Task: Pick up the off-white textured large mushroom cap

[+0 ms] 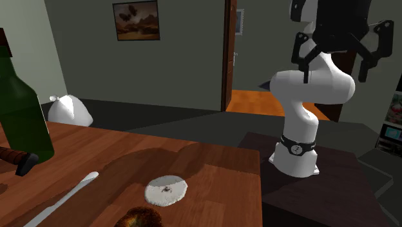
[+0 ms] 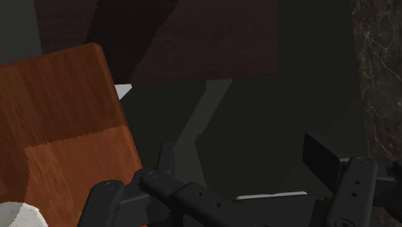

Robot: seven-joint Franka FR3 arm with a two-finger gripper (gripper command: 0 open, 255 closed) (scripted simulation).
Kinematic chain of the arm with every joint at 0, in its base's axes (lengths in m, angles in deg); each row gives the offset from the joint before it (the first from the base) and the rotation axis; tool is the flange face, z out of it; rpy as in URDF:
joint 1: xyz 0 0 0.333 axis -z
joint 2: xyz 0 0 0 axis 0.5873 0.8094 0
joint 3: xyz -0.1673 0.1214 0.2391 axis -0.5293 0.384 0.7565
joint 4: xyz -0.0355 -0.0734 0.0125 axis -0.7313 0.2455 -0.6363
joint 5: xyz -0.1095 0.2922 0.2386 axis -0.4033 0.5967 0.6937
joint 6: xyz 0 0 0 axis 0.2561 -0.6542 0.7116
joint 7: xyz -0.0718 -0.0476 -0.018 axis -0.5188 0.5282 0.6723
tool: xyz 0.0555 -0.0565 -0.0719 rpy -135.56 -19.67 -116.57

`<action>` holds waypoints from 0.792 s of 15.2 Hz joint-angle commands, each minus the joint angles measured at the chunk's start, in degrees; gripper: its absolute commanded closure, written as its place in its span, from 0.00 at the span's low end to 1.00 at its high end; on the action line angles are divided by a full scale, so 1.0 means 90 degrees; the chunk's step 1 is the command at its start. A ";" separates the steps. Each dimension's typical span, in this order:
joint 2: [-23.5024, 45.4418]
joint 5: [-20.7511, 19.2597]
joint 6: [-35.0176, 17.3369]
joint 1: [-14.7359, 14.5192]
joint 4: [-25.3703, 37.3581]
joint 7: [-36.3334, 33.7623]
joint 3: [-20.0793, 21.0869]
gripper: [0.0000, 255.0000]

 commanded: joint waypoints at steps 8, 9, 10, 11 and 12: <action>0.1482 -0.0736 -0.0725 0.0286 0.0279 0.0484 -0.0314 0.00; 0.1706 -0.0835 -0.0821 0.0326 0.0346 0.0540 -0.0356 0.00; 0.1932 -0.0932 -0.0913 0.0367 0.0420 0.0593 -0.0397 0.00; 0.2160 -0.1029 -0.1002 0.0406 0.0501 0.0644 -0.0437 0.00; 0.2390 -0.1123 -0.1088 0.0446 0.0589 0.0691 -0.0477 0.00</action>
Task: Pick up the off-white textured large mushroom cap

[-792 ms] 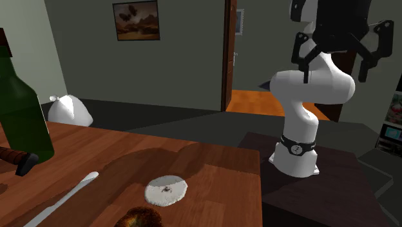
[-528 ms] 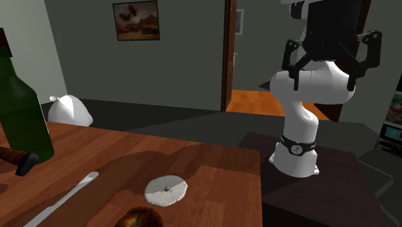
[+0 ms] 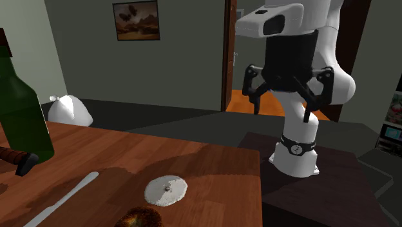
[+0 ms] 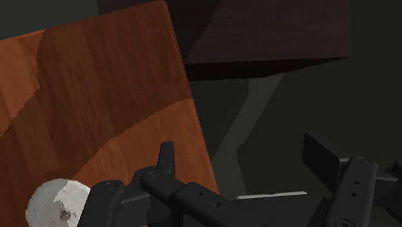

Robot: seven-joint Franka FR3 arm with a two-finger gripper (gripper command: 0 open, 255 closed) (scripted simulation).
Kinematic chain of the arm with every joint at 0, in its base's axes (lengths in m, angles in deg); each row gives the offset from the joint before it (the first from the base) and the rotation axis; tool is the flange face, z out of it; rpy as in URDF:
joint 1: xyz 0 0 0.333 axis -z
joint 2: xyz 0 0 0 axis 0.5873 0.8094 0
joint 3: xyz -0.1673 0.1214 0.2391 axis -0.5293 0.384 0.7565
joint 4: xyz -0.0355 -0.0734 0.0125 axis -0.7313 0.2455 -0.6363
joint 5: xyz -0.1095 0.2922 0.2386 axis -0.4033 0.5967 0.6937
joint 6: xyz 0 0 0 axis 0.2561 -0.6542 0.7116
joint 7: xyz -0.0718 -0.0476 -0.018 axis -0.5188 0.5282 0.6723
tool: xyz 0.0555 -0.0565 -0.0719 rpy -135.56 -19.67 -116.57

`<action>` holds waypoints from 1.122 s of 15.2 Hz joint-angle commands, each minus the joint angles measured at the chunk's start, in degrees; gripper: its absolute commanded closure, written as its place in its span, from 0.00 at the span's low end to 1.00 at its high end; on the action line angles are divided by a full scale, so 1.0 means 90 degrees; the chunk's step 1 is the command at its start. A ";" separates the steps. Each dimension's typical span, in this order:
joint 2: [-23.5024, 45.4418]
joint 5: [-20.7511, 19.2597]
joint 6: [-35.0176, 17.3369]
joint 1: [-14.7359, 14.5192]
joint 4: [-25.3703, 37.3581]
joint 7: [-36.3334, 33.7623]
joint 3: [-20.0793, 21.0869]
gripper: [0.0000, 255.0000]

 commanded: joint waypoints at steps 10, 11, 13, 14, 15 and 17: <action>0.2577 -0.0966 -0.0726 0.0424 0.1302 0.0450 -0.0432 0.00; 0.2816 -0.1039 -0.0760 0.0459 0.1464 0.0481 -0.0466 0.00; 0.3295 -0.1178 -0.0812 0.0527 0.1810 0.0542 -0.0535 0.00; 0.3535 -0.1244 -0.0830 0.0561 0.1993 0.0573 -0.0569 0.00; 0.3776 -0.1308 -0.0842 0.0595 0.2184 0.0604 -0.0602 0.00; 0.4261 -0.1427 -0.0851 0.0665 0.2588 0.0669 -0.0667 0.00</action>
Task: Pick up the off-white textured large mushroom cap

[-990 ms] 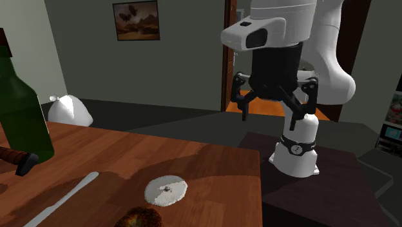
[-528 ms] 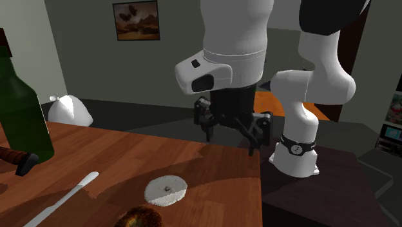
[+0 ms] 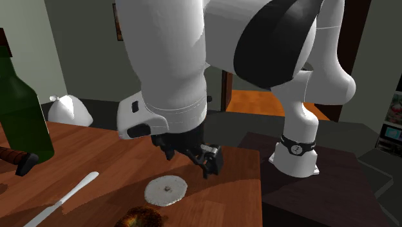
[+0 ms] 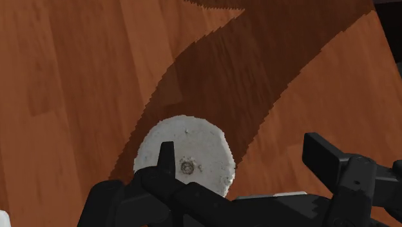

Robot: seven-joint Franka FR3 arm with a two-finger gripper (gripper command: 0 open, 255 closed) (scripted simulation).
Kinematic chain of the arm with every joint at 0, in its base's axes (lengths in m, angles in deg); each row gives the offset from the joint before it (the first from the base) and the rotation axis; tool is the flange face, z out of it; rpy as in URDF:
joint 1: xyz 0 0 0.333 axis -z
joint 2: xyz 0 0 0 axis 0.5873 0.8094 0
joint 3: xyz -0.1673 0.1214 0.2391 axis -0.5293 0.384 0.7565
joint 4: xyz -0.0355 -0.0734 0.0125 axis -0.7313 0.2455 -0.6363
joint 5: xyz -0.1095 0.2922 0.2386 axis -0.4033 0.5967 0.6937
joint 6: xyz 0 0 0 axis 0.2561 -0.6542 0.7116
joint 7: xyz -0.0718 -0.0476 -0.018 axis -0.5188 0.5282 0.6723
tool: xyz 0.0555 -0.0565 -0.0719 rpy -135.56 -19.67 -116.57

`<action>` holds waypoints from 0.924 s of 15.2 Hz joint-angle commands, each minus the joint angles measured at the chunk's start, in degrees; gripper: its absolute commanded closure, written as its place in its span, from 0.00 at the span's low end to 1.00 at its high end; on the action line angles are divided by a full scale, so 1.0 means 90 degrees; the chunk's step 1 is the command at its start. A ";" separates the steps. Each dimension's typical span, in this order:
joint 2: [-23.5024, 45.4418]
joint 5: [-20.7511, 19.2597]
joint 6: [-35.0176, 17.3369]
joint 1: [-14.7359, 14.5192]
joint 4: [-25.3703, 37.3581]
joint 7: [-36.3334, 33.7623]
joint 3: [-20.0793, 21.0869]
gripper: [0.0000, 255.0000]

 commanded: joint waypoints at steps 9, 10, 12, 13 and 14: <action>0.0929 -0.0125 -0.0563 0.0123 0.0279 -0.0031 -0.0077 0.00; 0.0929 -0.0125 -0.0563 0.0123 0.0278 -0.0031 -0.0077 0.00; 0.0933 -0.0125 -0.0564 0.0126 0.0282 -0.0028 -0.0078 1.00; 0.0936 -0.0125 -0.0564 0.0127 0.0285 -0.0027 -0.0079 1.00; 0.0935 -0.0126 -0.0566 0.0127 0.0283 -0.0027 -0.0079 1.00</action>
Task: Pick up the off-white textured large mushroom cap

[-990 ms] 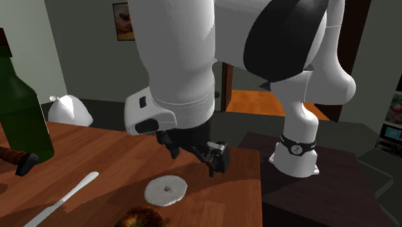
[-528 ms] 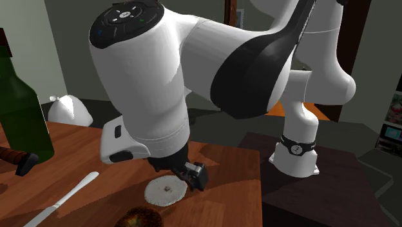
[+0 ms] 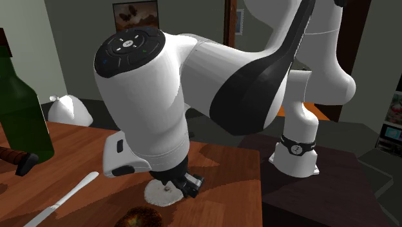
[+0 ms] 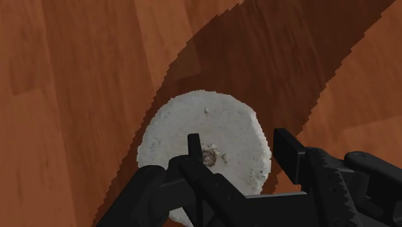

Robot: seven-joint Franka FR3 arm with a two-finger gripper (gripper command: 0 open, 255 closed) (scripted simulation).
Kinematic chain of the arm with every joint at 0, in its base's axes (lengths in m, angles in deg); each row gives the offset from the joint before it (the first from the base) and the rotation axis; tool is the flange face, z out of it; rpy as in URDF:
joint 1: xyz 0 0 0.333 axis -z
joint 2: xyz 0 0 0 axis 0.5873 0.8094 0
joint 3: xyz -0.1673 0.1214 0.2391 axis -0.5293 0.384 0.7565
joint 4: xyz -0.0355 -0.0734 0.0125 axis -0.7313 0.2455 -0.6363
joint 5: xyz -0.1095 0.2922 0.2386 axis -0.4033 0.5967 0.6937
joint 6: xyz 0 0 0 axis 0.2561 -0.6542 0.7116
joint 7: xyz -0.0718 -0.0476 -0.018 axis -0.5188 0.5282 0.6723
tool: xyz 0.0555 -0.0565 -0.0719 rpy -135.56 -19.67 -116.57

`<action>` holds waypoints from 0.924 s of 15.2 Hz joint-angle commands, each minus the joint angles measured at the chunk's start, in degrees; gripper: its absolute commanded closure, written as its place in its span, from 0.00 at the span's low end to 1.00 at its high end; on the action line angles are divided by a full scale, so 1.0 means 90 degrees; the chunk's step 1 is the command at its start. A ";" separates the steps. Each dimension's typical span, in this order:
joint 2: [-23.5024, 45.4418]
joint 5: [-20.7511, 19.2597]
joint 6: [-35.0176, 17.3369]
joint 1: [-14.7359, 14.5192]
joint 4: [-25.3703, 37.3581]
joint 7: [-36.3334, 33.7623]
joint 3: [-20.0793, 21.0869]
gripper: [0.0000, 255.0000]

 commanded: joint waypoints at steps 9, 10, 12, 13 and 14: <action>-0.0097 -0.0001 0.0138 -0.0010 0.0041 0.0028 -0.0001 1.00; -0.0141 -0.0002 0.0209 -0.0015 0.0069 0.0045 -0.0002 1.00; -0.0229 -0.0004 0.0350 -0.0023 0.0127 0.0078 -0.0004 1.00; -0.0271 -0.0005 0.0421 -0.0027 0.0158 0.0095 -0.0004 1.00; -0.0313 -0.0006 0.0492 -0.0031 0.0190 0.0112 -0.0005 1.00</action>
